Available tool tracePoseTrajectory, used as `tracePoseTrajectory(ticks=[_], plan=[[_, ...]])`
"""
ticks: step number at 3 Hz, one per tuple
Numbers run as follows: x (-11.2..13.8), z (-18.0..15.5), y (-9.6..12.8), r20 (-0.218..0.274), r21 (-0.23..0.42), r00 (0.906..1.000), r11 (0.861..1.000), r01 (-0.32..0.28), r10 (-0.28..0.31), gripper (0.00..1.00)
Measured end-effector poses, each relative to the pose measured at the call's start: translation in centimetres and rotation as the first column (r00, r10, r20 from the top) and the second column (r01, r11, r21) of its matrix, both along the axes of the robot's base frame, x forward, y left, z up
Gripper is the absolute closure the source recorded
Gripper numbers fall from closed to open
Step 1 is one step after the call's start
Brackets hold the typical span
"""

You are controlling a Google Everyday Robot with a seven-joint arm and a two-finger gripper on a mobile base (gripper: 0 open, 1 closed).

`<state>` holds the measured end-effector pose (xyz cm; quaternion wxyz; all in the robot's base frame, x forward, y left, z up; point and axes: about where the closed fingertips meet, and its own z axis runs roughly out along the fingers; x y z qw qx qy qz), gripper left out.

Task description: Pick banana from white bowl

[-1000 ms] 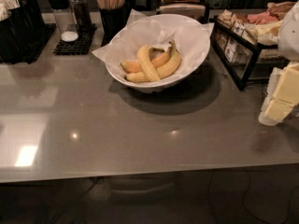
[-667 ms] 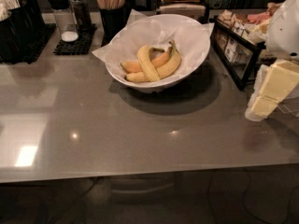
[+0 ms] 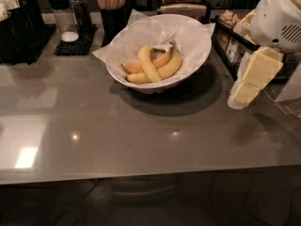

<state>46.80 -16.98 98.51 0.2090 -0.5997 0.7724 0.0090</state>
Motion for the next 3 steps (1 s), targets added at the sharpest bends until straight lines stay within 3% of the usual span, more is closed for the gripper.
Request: tracePoseTrajectory(ticks=[1, 2, 3], plan=[[1.3, -0.3, 0.8, 0.028, 0.048, 0.9981, 0.997, 0.053, -0.054, 0.00], [4.2, -0.4, 3.7, 0.095, 0.094, 0.9926, 0.993, 0.066, -0.075, 0.00], [4.8, 0.0, 3.9, 0.119, 0.106, 0.9896, 0.992, 0.069, -0.081, 0.00]])
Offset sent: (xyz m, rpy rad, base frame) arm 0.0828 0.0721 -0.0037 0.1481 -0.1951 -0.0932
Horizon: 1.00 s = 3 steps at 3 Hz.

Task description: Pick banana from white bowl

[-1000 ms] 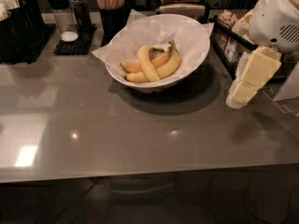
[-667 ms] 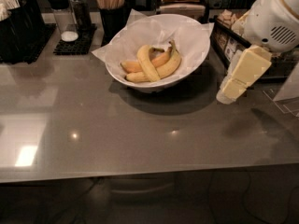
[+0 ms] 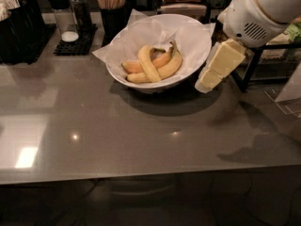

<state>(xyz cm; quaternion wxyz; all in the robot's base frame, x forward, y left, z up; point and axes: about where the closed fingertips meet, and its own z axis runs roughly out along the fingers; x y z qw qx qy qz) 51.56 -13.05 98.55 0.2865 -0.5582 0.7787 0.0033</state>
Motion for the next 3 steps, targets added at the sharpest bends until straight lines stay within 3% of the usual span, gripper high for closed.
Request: tracePoseTrajectory(ticks=[1, 2, 3], plan=[[0.0, -0.1, -0.1, -0.004, 0.006, 0.9999, 1.000, 0.010, -0.010, 0.00], [1.1, -0.4, 2.6, -0.004, 0.057, 0.9998, 0.998, -0.021, 0.021, 0.00], [2.1, 0.2, 6.6, 0.019, 0.099, 0.9949, 0.990, -0.101, 0.099, 0.00]])
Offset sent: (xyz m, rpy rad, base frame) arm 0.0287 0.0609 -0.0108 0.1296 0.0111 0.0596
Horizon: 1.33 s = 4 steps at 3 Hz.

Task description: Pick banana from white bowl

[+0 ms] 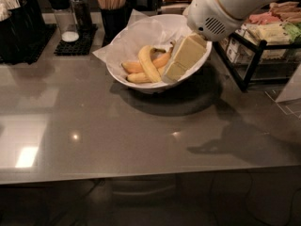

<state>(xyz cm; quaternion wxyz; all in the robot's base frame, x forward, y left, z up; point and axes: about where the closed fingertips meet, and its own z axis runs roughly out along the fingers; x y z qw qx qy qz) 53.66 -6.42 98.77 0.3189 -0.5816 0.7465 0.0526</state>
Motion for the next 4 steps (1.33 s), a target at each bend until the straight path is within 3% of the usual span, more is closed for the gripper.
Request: tracePoseTrajectory(ticks=[2, 3, 4], plan=[[0.4, -0.3, 0.0, -0.008, 0.020, 0.9996, 0.999, 0.027, -0.027, 0.00], [4.0, -1.5, 5.3, -0.010, 0.095, 0.9996, 0.995, -0.027, 0.028, 0.00], [4.1, -1.6, 5.5, -0.011, 0.096, 0.9994, 0.995, -0.030, 0.032, 0.00]])
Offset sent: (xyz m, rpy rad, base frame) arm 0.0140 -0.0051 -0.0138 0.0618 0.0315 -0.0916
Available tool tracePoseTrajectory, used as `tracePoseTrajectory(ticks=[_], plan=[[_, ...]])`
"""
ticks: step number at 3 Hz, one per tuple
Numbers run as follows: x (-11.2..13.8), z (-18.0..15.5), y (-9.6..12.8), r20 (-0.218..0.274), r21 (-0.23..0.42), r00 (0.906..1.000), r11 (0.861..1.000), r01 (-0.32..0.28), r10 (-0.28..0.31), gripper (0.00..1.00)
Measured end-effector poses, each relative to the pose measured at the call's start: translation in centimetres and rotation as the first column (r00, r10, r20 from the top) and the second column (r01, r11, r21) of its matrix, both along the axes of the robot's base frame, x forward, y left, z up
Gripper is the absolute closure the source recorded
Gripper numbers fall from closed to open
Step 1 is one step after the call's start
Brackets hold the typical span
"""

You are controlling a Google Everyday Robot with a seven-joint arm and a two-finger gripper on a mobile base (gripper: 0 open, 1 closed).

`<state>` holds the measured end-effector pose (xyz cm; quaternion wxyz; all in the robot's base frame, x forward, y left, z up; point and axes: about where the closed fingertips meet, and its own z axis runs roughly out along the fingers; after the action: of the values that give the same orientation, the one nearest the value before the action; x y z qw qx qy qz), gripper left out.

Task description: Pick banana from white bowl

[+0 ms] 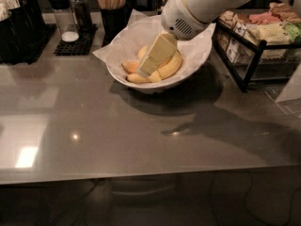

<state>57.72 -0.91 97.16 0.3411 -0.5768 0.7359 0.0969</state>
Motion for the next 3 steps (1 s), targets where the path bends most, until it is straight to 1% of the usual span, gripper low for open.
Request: tracePoseTrajectory(ticks=[1, 2, 3], plan=[[-0.2, -0.3, -0.1, -0.004, 0.022, 1.0000, 1.000, 0.009, -0.009, 0.00], [1.6, -1.4, -1.0, -0.010, 0.061, 0.9972, 0.995, 0.075, -0.074, 0.00], [3.5, -2.5, -1.0, -0.009, 0.097, 0.9935, 0.989, 0.114, -0.113, 0.00]])
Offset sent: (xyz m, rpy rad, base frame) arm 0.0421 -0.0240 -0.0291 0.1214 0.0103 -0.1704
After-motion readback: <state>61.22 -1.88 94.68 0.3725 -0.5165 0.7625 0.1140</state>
